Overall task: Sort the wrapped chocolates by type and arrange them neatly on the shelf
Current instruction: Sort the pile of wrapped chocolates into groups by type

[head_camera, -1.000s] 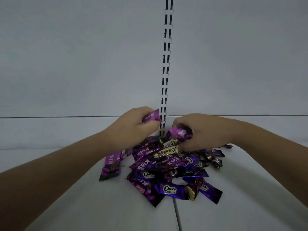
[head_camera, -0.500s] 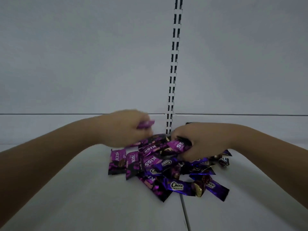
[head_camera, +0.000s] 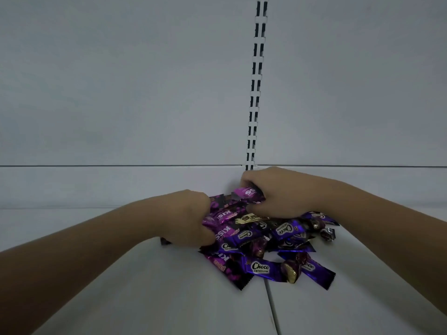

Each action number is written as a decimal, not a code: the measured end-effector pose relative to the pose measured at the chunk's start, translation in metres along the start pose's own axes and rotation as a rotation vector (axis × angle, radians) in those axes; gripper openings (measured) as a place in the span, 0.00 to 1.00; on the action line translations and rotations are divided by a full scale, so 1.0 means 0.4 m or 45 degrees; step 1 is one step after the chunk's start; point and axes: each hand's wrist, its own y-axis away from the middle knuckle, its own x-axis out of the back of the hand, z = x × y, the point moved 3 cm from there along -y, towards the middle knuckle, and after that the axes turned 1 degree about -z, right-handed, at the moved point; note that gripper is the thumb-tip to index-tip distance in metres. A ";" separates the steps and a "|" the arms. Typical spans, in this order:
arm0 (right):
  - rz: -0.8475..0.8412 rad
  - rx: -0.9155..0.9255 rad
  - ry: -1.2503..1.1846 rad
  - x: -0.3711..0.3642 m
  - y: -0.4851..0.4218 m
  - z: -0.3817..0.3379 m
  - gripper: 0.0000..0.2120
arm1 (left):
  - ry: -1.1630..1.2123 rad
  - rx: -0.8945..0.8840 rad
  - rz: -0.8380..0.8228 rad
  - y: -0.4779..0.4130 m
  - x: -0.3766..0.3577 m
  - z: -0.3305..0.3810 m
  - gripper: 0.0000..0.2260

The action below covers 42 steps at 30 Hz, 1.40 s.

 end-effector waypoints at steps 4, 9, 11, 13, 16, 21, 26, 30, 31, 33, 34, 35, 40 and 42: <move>0.061 0.041 -0.014 -0.024 -0.037 -0.005 0.07 | -0.078 -0.079 0.173 -0.011 -0.033 -0.013 0.10; 0.176 0.070 0.059 -0.067 -0.068 -0.014 0.10 | 0.192 -0.163 0.340 -0.010 -0.010 -0.021 0.06; 0.194 0.068 0.093 -0.073 -0.072 -0.019 0.12 | 0.305 -0.146 0.452 -0.016 0.012 -0.033 0.07; 0.166 0.066 0.083 -0.075 -0.074 -0.025 0.13 | 0.248 -0.103 0.466 -0.027 0.018 -0.047 0.09; 0.107 0.068 0.084 -0.075 -0.077 -0.029 0.12 | -0.001 -0.041 0.333 -0.056 0.000 -0.064 0.11; 0.097 0.134 0.288 -0.063 -0.061 -0.026 0.16 | 0.032 -0.105 0.287 -0.075 -0.020 -0.059 0.10; 0.080 0.098 0.202 -0.049 -0.049 -0.019 0.13 | 0.099 -0.205 0.370 -0.073 -0.026 -0.038 0.07; 0.074 0.043 0.217 -0.016 -0.023 0.003 0.10 | 0.274 -0.152 0.272 -0.074 -0.018 -0.033 0.09; 0.091 0.012 0.216 -0.003 -0.011 0.013 0.08 | 0.280 -0.132 0.270 -0.074 -0.014 -0.033 0.09; 0.115 -0.097 0.198 0.029 0.016 0.040 0.06 | 0.289 -0.107 0.274 -0.074 -0.011 -0.024 0.09; 0.115 -0.157 0.176 0.044 0.030 0.056 0.06 | 0.290 -0.107 0.262 -0.074 -0.012 -0.015 0.09; 0.104 -0.208 0.139 0.054 0.041 0.073 0.06 | 0.276 -0.111 0.238 -0.075 -0.012 -0.002 0.09; 0.015 -0.383 -0.011 0.050 0.079 0.129 0.12 | 0.101 -0.124 0.106 -0.084 0.003 0.051 0.12; 0.049 -0.430 0.061 0.025 0.079 0.134 0.12 | 0.085 -0.127 0.042 -0.089 0.004 0.061 0.14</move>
